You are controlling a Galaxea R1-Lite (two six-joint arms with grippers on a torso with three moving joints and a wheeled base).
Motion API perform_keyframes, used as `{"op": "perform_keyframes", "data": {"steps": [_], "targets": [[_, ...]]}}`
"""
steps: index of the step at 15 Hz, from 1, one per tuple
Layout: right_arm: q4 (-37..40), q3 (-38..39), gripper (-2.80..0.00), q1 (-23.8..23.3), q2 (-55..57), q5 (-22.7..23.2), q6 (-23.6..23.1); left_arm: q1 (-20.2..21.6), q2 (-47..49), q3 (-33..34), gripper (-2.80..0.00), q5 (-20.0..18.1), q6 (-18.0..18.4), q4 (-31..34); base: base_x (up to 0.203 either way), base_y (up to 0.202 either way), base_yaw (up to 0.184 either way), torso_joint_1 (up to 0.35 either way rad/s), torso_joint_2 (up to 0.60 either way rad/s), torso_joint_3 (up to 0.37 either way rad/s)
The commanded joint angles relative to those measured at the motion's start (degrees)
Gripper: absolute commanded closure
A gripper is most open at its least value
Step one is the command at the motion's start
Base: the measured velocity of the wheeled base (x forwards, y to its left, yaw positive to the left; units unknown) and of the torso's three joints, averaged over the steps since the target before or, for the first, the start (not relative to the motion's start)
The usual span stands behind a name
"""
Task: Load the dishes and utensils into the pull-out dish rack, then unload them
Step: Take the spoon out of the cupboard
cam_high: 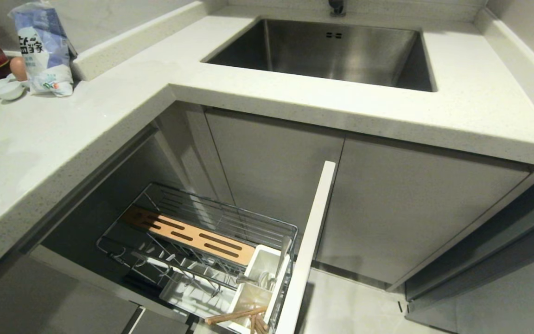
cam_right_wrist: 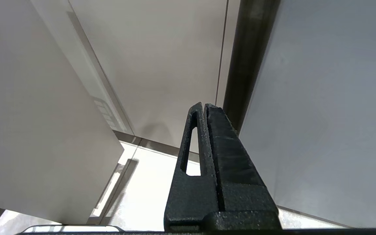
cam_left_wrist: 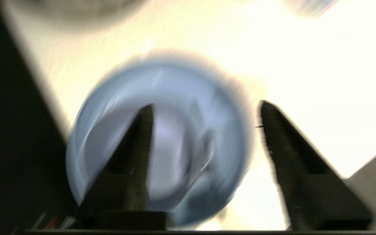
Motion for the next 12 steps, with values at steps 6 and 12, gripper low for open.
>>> {"op": "perform_keyframes", "data": {"steps": [6, 12], "targets": [[0.0, 1.5, 0.0, 0.0, 0.0, 0.0, 0.0, -36.9, -6.4, 8.2, 0.0, 0.6, -8.6, -17.6, 0.0, 0.0, 0.0, 0.0, 0.0, 0.0], [0.0, 1.5, 0.0, 0.0, 0.0, 0.0, 0.0, -55.5, 6.5, 10.4, 0.0, 4.7, -12.0, 5.0, 0.0, 0.0, 0.0, 0.0, 0.0, 0.0]]}}
